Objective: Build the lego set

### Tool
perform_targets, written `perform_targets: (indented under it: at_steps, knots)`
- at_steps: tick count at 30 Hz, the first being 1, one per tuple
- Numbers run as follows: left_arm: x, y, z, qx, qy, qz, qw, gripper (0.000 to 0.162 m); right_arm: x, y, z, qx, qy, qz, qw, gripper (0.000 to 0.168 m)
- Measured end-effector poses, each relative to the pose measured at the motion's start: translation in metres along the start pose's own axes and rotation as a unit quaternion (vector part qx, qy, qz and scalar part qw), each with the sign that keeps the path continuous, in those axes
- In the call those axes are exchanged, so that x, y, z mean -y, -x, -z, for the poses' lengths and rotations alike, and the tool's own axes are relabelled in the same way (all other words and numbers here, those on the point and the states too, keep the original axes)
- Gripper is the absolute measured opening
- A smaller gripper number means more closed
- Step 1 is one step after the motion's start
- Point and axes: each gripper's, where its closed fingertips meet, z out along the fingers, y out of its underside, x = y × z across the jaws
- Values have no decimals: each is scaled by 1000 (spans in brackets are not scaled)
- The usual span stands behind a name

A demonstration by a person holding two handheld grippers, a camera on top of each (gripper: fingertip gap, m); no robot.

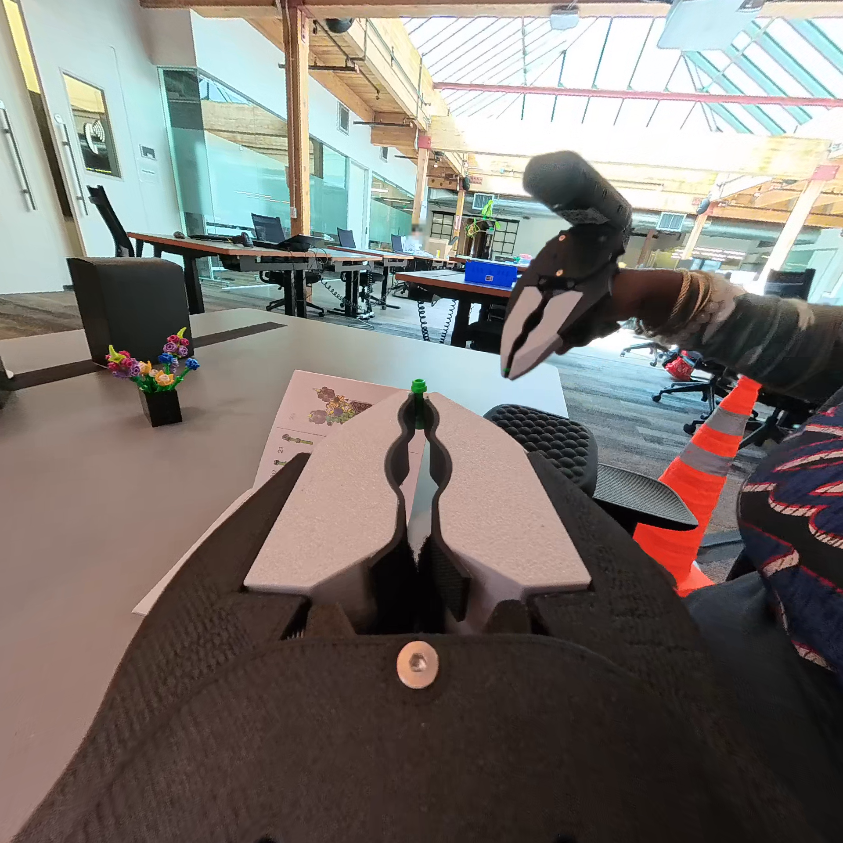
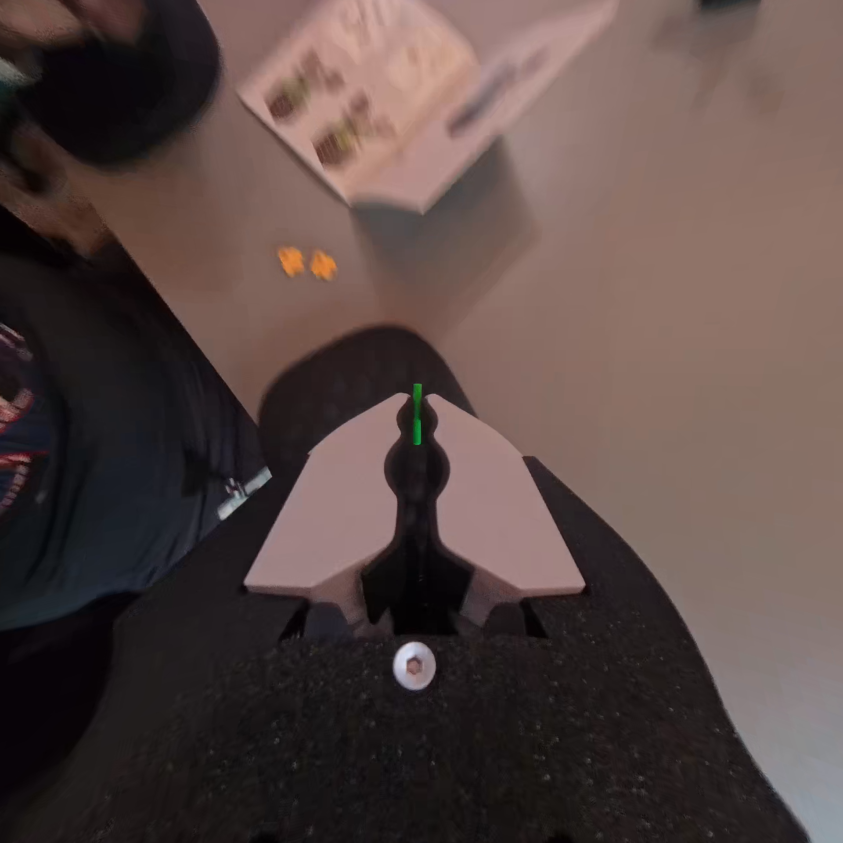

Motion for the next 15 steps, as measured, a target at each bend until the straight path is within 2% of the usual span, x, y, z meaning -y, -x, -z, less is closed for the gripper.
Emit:
perform_targets:
  at_steps: [2,3,5,7,9,11,14,15]
  knots:
    - [0,0,0,-3,-1,2,1000,3,39,14,4,45,-132,21,990,3]
    - [0,0,0,-5,-1,4,1000,3,63,21,8,66,-217,31,973,3]
    - [-1,1,0,-5,3,13,1000,3,106,34,17,109,-375,36,920,3]
    - [-4,3,-2,-6,17,23,1000,3,137,45,15,159,-471,36,867,3]
    - [-9,4,-5,-3,34,29,999,3,164,57,2,203,-521,42,828,3]
    - [-14,5,-8,2,52,31,998,3,188,73,-8,282,-545,39,789,3]
    - [-19,7,-10,5,70,40,997,3,210,78,-13,366,-551,-19,750,3]
    - [-19,8,-10,3,72,46,996,3,212,80,-14,377,-549,-31,745,3]
